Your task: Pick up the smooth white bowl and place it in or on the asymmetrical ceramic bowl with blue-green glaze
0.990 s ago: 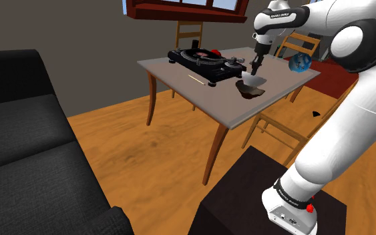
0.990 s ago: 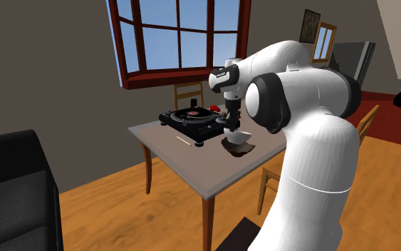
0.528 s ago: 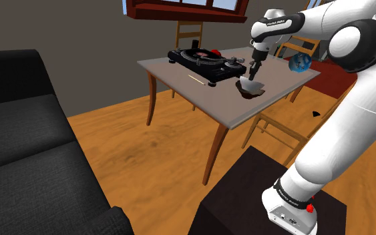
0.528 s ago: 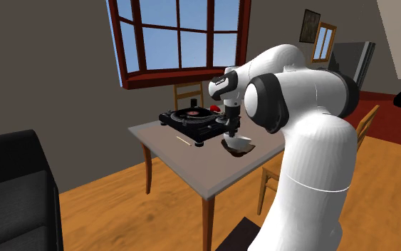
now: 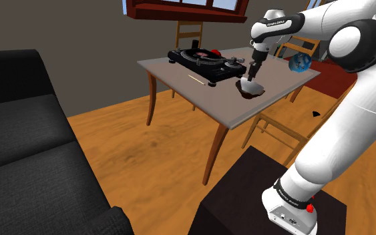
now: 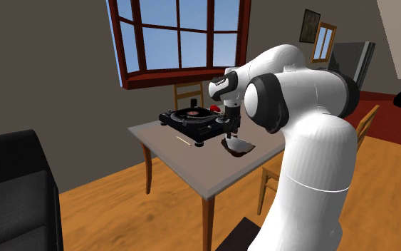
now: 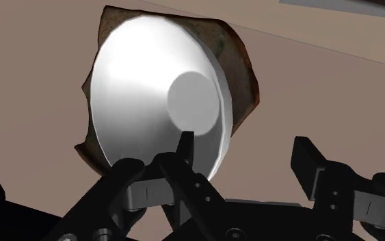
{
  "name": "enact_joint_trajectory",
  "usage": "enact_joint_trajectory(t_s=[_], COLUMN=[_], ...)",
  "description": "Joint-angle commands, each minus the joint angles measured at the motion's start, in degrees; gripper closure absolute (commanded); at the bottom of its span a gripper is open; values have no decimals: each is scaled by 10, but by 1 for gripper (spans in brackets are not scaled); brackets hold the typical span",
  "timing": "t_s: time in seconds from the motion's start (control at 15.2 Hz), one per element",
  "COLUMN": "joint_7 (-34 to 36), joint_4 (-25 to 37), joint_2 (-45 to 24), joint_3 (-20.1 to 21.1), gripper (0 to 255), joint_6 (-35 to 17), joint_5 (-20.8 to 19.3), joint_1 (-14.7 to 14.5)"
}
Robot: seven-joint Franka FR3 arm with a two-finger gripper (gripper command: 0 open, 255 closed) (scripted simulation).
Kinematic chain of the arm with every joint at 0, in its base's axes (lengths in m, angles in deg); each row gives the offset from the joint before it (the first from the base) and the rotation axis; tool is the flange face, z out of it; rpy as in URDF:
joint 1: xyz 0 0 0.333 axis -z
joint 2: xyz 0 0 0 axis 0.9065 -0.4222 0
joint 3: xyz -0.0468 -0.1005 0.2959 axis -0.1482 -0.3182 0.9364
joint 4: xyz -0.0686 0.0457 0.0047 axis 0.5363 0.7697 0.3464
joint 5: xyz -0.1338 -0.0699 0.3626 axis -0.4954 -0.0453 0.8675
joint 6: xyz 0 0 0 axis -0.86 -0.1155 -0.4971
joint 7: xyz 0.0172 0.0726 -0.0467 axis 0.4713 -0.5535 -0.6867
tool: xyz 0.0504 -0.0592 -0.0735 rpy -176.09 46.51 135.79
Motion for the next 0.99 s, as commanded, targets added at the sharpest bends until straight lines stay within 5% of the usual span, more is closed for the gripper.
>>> enact_joint_trajectory(t_s=[0.0, 0.2, 0.46, 0.92], joint_7=[0, 0, 2, 2], joint_4=[0, 0, 65, 65], joint_2=[0, 0, 7, 7], joint_3=[0, 0, 2, 2], gripper=[0, 0, 0, 0], joint_6=[0, 0, 72, 72], joint_5=[0, 0, -2, -2], joint_1=[0, 0, -2, -2])
